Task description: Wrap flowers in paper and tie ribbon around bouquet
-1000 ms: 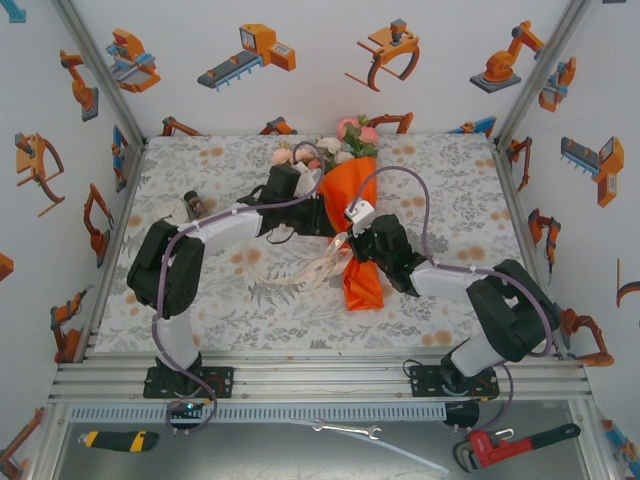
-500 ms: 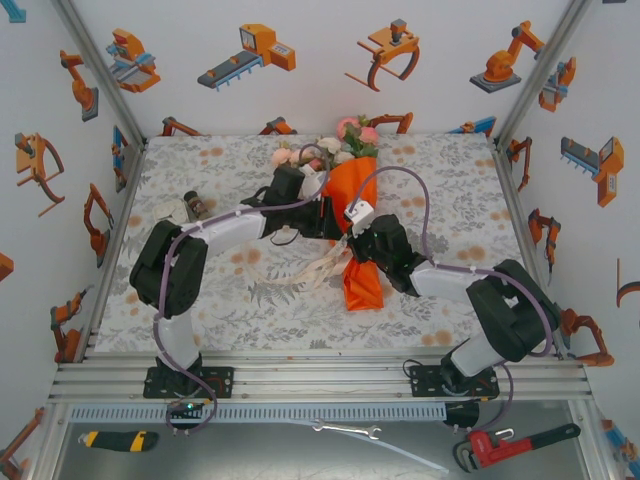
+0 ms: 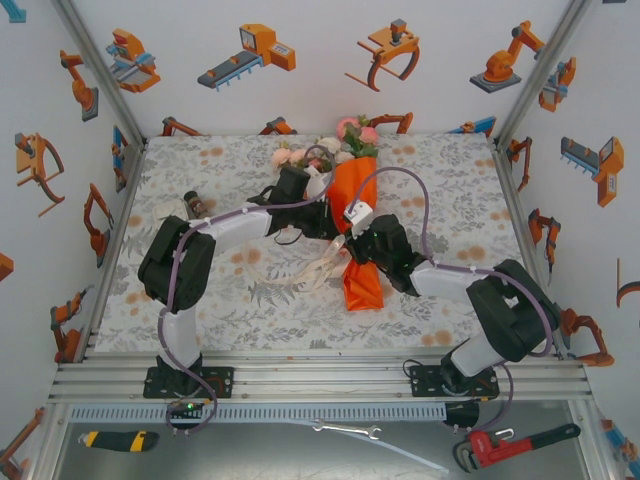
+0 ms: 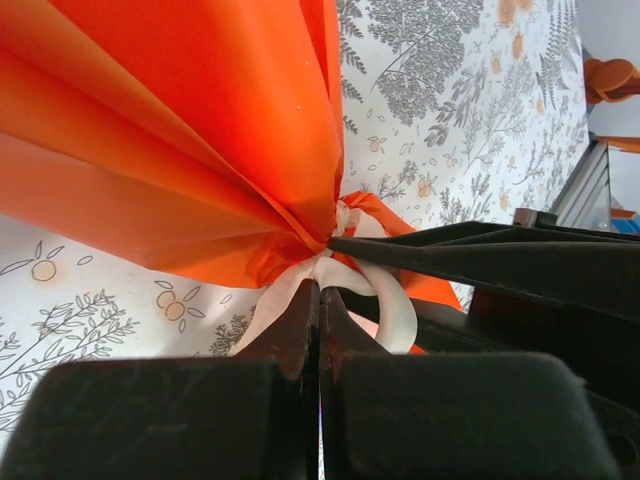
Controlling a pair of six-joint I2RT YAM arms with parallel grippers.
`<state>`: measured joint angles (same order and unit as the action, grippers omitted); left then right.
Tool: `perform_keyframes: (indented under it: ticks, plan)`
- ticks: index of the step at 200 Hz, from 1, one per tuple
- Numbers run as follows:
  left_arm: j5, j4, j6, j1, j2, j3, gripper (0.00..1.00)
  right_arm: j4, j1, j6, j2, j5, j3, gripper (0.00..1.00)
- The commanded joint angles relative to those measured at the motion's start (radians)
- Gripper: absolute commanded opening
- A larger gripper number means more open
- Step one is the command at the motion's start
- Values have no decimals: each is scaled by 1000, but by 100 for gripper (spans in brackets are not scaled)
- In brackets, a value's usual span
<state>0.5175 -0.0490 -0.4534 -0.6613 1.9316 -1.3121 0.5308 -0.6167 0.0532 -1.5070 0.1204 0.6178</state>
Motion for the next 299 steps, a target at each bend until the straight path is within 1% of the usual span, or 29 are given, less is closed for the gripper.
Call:
perform_keyframes:
  ticks: [1, 13, 31, 47, 71, 88, 100, 114, 136, 155, 178, 221, 261, 299]
  plan:
    - [-69, -26, 21, 6, -43, 1, 0, 0, 6, -15, 73, 16, -13, 36]
    - [-113, -38, 20, 9, -55, 8, 0, -23, 6, -26, 105, 21, -25, 40]
    - [-167, -52, 17, 10, -68, 16, 0, -74, 6, -52, 161, 16, -27, 42]
    - [-198, -57, 10, 11, -77, 22, 0, -117, 7, -82, 208, 4, -18, 43]
    - [-231, -46, -15, 15, -88, 36, 0, -178, 30, -149, 222, 43, 35, 43]
    - [-216, -22, -38, 18, -88, 42, 0, -315, 65, -257, 163, 64, 161, 43]
    - [-207, 3, -58, 20, -88, 48, 0, -420, 85, -324, 93, 104, 271, 42]
    - [-195, 35, -83, 20, -88, 62, 0, -515, 96, -359, 20, 132, 373, 40]
    - [-189, 65, -116, 26, -94, 89, 0, -589, 100, -315, -59, 144, 460, 41]
    - [-194, 84, -131, 32, -112, 117, 0, -674, 107, -235, -128, 213, 523, 41]
    - [-171, 115, -144, 46, -135, 148, 0, -797, 106, -164, -200, 281, 592, 41]
    - [-101, 181, -144, 57, -169, 176, 0, -803, 106, -153, -225, 280, 572, 40]
    - [-94, 190, -149, 72, -174, 186, 0, -779, 106, -126, -197, 339, 559, 40]
    - [-71, 235, -183, 84, -178, 203, 0, -704, 105, -173, -217, 314, 535, 38]
